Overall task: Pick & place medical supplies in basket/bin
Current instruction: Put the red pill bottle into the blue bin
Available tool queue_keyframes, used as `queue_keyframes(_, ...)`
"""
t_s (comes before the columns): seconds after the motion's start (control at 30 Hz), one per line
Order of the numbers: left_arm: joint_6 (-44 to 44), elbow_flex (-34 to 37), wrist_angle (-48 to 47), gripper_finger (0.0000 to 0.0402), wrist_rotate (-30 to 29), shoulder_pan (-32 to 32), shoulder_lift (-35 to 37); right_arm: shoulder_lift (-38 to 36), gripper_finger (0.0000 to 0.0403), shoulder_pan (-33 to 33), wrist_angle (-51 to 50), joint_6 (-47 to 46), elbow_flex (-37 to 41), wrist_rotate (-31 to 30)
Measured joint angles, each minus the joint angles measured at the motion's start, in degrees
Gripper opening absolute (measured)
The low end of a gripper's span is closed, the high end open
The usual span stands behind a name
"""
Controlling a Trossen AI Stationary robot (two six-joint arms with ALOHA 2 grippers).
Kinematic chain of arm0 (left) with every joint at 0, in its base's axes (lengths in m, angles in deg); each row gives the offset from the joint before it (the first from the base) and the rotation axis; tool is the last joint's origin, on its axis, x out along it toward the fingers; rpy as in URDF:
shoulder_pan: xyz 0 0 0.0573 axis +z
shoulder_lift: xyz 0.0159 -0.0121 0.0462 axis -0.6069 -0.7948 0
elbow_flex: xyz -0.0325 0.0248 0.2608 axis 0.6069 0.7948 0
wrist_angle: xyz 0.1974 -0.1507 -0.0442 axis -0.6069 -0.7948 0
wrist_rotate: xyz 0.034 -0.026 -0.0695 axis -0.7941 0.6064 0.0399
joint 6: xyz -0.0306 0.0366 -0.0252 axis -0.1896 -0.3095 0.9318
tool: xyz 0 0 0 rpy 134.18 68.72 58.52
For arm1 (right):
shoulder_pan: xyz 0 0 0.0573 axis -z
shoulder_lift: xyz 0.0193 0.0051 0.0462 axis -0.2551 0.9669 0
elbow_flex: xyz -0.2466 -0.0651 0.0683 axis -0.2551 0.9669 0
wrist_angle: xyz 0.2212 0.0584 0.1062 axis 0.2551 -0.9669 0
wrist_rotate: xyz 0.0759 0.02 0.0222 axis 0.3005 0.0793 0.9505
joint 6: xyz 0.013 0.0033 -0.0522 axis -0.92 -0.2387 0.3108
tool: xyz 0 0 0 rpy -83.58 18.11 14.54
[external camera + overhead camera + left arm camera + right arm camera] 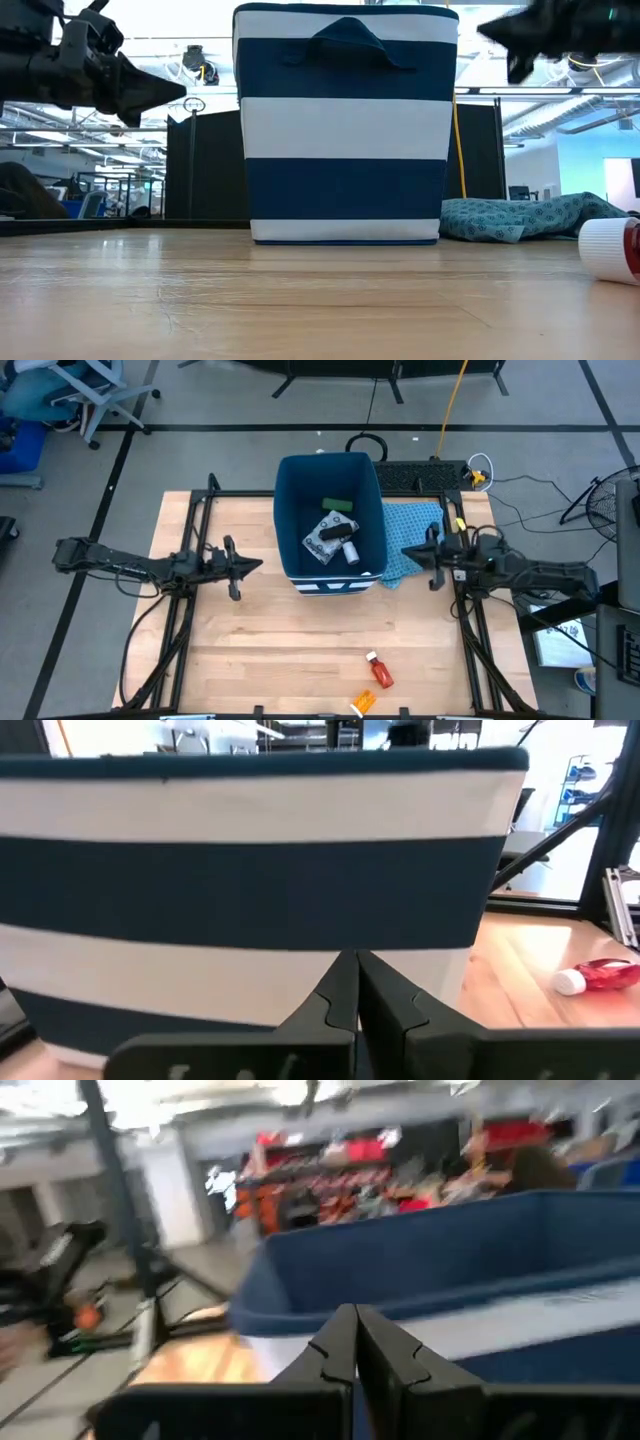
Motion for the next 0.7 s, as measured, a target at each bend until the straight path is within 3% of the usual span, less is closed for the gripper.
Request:
queue_keyframes(0.2, 2.9, 0.0, -2.0, 0.0017, 0.1, 0.0, 0.0, 9.4, 0.0, -9.8, -16.5, -6.5, -14.4, -3.9)
queue_keyframes(0.4, 2.4, 0.0, -1.5, 0.0017, 0.1, 0.0, 0.0, 26.4, 0.001, -24.1, -19.9, -9.0, -26.9, -17.6)
queue_keyframes(0.57, 1.3, 0.0, -1.4, 0.0004, 0.1, 0.0, 0.0, 40.0, 0.0043, -33.2, -34.2, -15.3, -41.6, -27.2)
queue_keyframes(0.7, 2.0, 0.0, -1.5, 0.0005, 0.4, 0.0, 0.0, 49.2, 0.009, -37.6, -46.8, -26.5, -50.8, -28.3)
